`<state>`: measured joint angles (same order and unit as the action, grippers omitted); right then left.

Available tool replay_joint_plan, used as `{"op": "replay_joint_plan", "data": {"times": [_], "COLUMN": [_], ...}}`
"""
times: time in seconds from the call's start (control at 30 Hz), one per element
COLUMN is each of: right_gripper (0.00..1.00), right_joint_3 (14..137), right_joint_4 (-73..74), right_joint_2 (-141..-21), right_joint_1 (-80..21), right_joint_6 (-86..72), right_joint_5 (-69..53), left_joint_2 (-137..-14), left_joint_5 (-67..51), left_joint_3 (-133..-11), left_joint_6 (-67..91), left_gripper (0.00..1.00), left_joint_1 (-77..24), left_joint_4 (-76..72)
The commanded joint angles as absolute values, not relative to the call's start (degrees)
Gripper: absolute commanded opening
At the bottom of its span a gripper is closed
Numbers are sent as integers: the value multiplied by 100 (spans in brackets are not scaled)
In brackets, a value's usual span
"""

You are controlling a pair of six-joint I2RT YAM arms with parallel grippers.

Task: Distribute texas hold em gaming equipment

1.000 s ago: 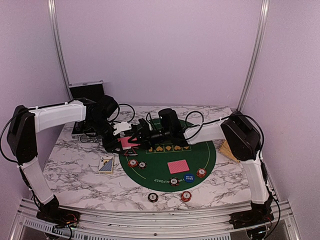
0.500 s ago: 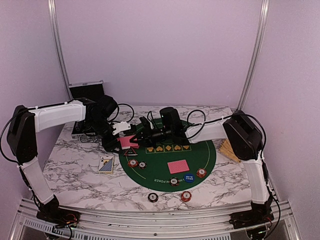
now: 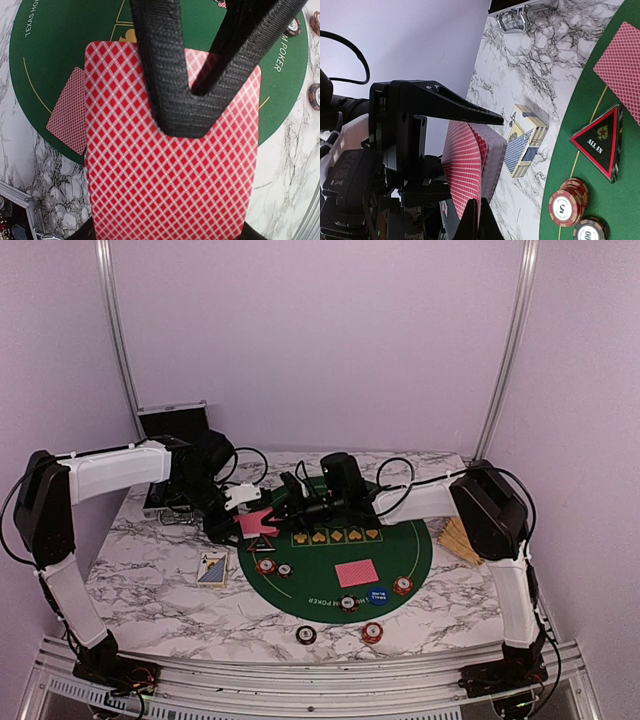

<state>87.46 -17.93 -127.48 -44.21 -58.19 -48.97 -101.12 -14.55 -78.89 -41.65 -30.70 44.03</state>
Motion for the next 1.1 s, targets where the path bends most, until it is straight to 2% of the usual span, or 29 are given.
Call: {"op": "replay_joint_plan", "data": {"times": [0.0,0.63,1.07], "right_gripper": [0,0,0], "right_joint_3": [8644,8474,10187], "right_joint_4": [-1306,-1866,-1031], "right_joint_2": [-12630,-12693,-13953], "right_joint_1": [-4327,-3973,-3946], "right_joint_6": [-5622,-6105,-5705], "right_joint_5": [-4880,-5039,-4445], "left_joint_2": [-9930,-9656,-9561], "left_joint_5": [-1463,-1306,-1480], "left_joint_3": [-7848,-7542,-7429], "left_joint_6": [-4235,-4368,-4328], "left_gripper": [0,0,0], "left_joint_1": [-2954,-2753,-2748], "left_joint_4": [4376,4382,4434]}}
